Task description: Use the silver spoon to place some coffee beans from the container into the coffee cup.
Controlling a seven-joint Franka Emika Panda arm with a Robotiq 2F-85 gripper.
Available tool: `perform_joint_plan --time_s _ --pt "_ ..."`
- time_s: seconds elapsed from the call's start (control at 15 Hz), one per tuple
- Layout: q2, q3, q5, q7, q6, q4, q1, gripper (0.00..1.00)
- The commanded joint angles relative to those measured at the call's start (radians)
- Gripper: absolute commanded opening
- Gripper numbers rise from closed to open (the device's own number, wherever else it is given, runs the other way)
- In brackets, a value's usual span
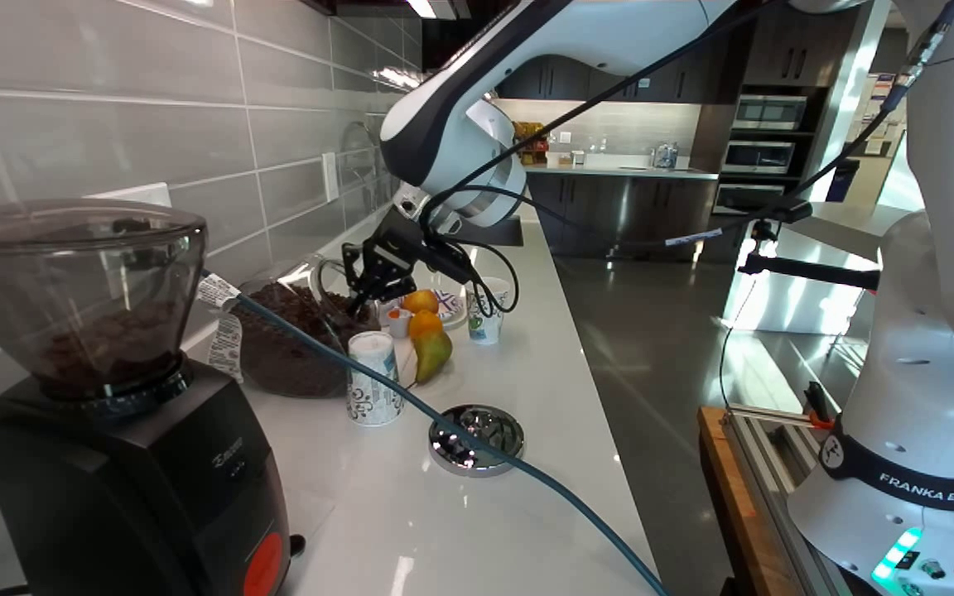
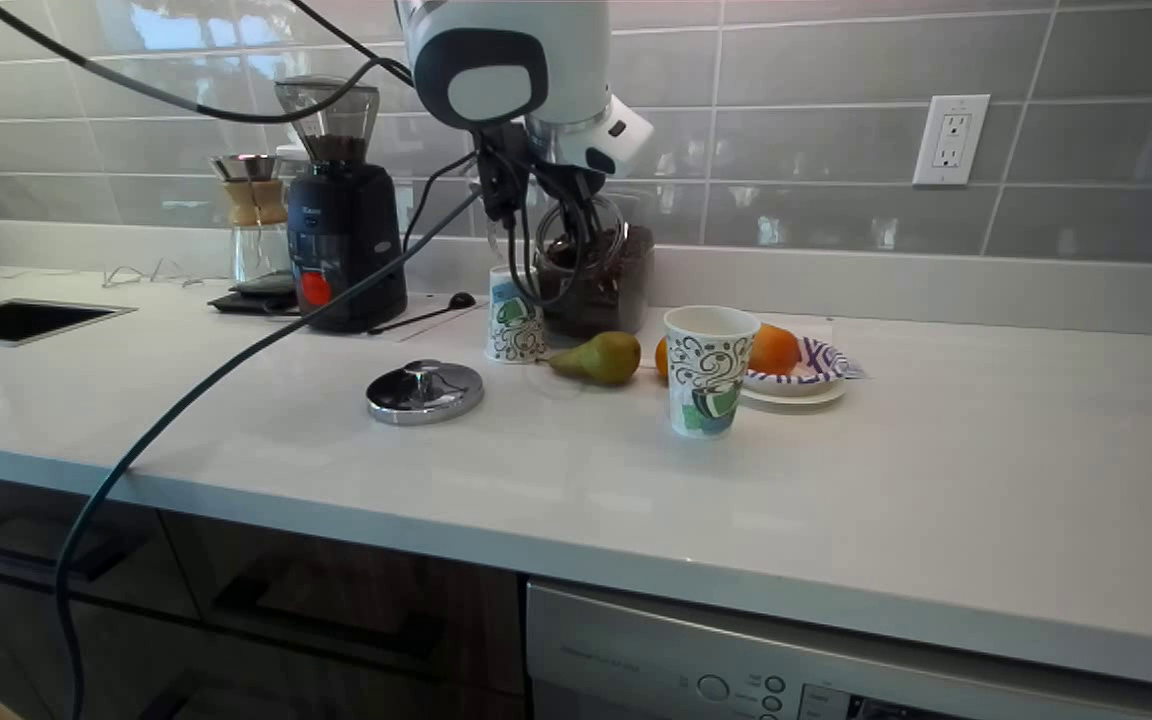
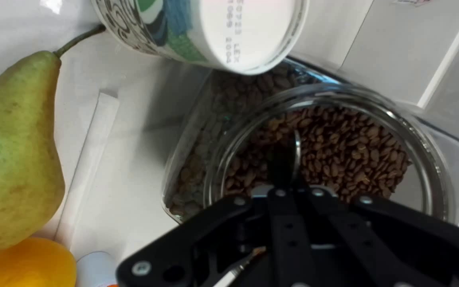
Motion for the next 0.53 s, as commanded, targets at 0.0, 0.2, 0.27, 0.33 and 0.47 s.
perform_joint_plan --time_s 0.0,0.2,0.27,0.33,0.47 --pt "-0.021 0.068 0.169 -0.171 -0.047 0.012 -0.087 0.01" --pt "-0.035 0.089 0.263 -0.291 -0.097 -0.004 -0.128 0.01" --pt "-0.039 0.091 0.286 -0.328 -0.114 -0.010 -0.138 0.01" --pt "-0.042 0.094 0.314 -0.366 -0.131 -0.014 -0.148 0.01" --pt "-0.066 0.100 0.378 -0.442 -0.150 -0.032 -0.164 0.01"
